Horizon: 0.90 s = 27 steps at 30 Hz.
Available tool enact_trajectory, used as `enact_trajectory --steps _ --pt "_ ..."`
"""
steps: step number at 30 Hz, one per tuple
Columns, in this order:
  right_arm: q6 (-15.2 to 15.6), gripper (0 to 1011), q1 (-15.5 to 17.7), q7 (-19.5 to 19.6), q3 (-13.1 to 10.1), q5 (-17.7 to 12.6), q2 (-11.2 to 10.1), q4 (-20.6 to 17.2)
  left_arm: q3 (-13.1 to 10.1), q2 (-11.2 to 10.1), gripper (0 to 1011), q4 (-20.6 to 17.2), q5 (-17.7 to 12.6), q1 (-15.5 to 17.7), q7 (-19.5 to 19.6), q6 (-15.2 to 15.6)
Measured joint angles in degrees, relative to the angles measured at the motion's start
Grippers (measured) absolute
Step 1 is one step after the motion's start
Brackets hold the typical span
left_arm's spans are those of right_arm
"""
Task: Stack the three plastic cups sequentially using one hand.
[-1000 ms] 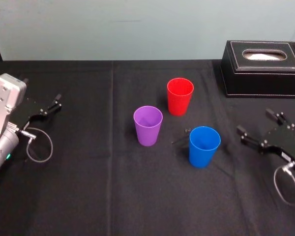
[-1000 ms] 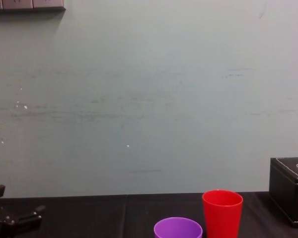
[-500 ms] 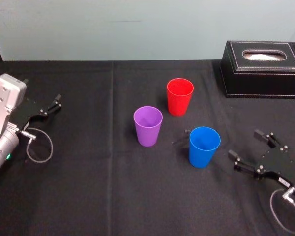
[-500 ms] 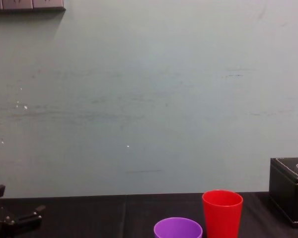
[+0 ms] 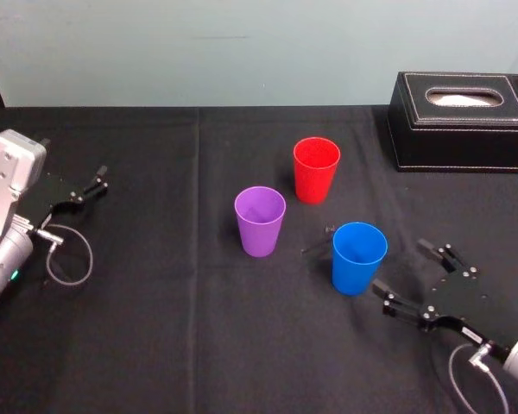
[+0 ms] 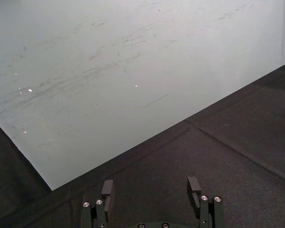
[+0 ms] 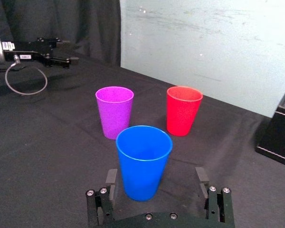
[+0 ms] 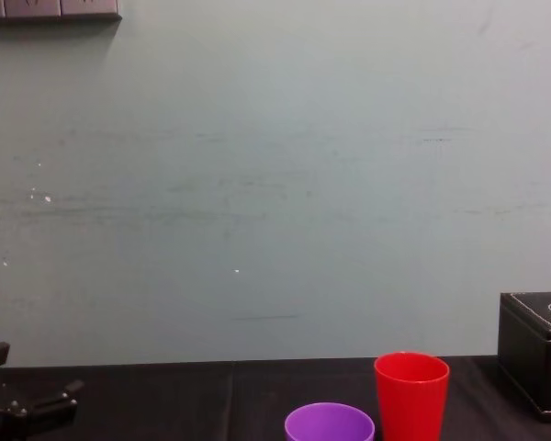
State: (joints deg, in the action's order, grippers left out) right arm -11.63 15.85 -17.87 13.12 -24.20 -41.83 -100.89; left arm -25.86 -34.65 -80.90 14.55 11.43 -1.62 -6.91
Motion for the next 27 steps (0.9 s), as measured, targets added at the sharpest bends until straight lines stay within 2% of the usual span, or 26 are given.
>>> enact_trajectory --steps 3,13,27 --pt "1.0 1004 -0.9 -0.2 0.7 1.1 1.2 0.3 0.0 0.0 1005 0.0 0.0 0.0 0.0 0.0" --pt "4.5 1004 -3.5 -0.4 1.6 1.5 4.8 1.6 0.0 0.0 1005 0.0 0.0 0.0 0.0 0.0" --pt "5.9 1004 -6.5 -0.2 2.3 4.2 9.6 3.3 0.0 0.0 1005 0.0 0.0 0.0 0.0 0.0"
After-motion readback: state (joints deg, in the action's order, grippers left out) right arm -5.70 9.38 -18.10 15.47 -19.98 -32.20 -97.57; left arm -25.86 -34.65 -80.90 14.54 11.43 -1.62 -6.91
